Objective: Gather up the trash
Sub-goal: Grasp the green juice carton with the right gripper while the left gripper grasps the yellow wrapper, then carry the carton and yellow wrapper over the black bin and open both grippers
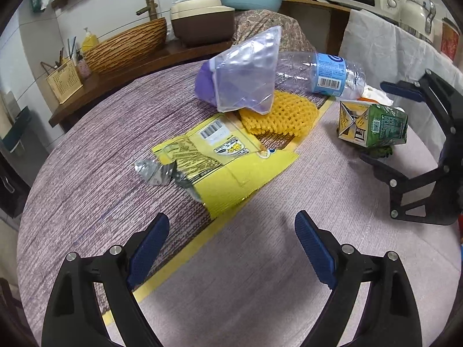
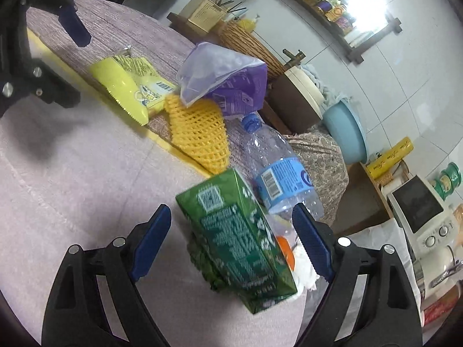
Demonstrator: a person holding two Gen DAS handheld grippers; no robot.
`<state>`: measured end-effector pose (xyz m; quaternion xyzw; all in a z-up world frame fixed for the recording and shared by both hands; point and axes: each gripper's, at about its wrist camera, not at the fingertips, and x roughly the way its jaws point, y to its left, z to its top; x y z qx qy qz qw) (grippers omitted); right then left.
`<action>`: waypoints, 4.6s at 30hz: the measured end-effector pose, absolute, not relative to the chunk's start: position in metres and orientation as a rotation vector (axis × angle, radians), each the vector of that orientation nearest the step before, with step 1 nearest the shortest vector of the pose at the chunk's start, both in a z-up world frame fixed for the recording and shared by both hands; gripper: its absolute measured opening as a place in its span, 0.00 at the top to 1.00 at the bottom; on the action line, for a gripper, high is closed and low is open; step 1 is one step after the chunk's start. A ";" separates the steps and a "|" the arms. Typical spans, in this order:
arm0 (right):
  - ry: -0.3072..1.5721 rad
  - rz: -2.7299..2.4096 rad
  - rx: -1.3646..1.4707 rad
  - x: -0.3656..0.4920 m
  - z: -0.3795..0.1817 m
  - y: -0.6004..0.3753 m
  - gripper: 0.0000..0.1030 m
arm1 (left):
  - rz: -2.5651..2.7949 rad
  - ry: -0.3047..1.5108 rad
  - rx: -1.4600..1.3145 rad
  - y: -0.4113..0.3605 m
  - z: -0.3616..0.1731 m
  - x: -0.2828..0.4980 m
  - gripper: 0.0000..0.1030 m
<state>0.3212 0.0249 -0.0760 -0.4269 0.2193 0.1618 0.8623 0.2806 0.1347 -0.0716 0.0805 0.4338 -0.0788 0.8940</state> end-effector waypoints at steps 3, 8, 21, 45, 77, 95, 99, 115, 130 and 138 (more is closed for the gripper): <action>0.443 0.301 -0.937 0.330 -0.081 0.030 0.29 | -0.153 0.907 0.233 0.128 -0.075 0.290 0.15; 0.451 0.298 -0.928 0.333 -0.078 0.031 0.47 | -0.149 0.928 0.293 0.124 -0.078 0.308 0.15; 0.372 0.301 -0.594 0.304 -0.014 -0.018 0.51 | -0.149 0.979 0.289 0.121 -0.081 0.328 0.54; 0.456 0.553 -0.029 0.255 0.004 -0.089 0.51 | -0.205 0.919 0.102 0.117 -0.067 0.254 0.94; 0.373 -0.004 0.208 0.175 -0.025 -0.329 0.51 | -0.823 0.828 0.017 -0.179 -0.007 0.247 0.96; 0.479 -0.214 0.293 0.175 -0.085 -0.423 0.51 | -0.763 1.118 0.055 -0.297 -0.109 0.301 0.68; 0.493 -0.209 0.300 0.178 -0.090 -0.421 0.51 | -0.758 1.077 0.083 -0.297 -0.103 0.294 0.54; 0.815 -0.058 0.354 0.280 -0.198 -0.378 0.51 | -0.774 0.974 0.010 -0.249 -0.065 0.280 0.35; 0.934 -0.114 0.240 0.319 -0.249 -0.353 0.34 | -0.690 0.975 -0.059 -0.179 -0.061 0.288 0.33; 0.864 -0.103 0.237 0.289 -0.208 -0.343 0.31 | -0.641 0.941 -0.063 -0.146 -0.058 0.274 0.30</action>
